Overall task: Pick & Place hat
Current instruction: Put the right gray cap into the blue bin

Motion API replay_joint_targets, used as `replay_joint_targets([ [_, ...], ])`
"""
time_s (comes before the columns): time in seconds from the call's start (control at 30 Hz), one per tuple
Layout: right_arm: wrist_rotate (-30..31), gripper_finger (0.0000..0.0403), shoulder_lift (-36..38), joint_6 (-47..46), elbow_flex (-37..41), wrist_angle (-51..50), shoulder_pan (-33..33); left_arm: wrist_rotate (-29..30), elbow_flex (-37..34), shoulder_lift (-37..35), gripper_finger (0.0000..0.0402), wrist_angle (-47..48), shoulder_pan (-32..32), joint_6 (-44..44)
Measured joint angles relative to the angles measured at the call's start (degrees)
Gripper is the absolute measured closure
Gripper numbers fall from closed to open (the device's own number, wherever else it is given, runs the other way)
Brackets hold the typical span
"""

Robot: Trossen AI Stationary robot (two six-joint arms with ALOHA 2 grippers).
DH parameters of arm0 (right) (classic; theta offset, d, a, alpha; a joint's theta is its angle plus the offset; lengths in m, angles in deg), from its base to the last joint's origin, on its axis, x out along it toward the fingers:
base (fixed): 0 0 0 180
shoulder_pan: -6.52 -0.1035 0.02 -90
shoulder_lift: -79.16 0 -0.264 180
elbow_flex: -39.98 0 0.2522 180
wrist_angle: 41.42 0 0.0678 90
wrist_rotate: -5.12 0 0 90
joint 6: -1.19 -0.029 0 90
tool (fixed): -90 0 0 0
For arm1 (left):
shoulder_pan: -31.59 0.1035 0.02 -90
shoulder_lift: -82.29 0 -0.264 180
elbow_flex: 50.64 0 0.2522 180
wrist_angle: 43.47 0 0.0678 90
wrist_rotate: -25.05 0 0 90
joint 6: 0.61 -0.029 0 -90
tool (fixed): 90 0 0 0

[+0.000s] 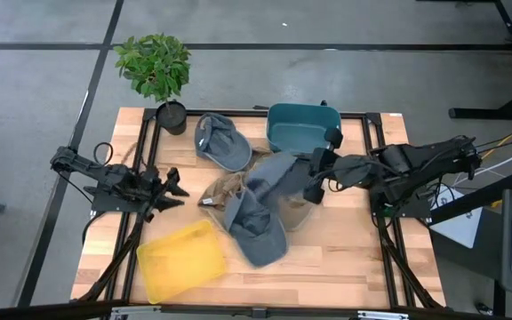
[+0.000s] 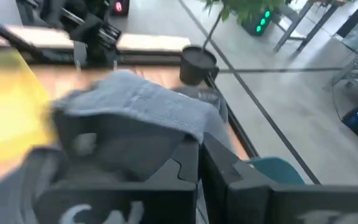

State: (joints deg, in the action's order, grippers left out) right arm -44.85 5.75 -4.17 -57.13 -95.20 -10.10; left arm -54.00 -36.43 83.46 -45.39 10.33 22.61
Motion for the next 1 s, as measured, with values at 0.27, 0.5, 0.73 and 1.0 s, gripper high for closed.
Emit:
replay_joint_targets([
  [0.27, -0.66, 0.0398, -0.52, 3.04, 0.0, 7.47, 0.01, 14.15, 0.0, -0.02, 0.0262, -14.95, 0.0, 8.43],
  [0.5, -0.71, 0.0397, -0.49, 3.2, 0.0, 8.8, 0.86, 17.33, 0.0, -0.02, 0.0262, -15.91, -0.02, 9.61],
  [0.73, -4.88, 0.0397, -0.48, 4.35, 0.0, 9.38, 2.42, 16.83, 0.05, 1.14, 0.0262, -14.19, 0.0, 13.02],
  [1.0, -19.8, 0.0397, -0.48, 6.77, 0.0, 13.59, 5.85, 14.87, 5.8, 13.0, 0.0251, -10.54, 0.0, 13.56],
])
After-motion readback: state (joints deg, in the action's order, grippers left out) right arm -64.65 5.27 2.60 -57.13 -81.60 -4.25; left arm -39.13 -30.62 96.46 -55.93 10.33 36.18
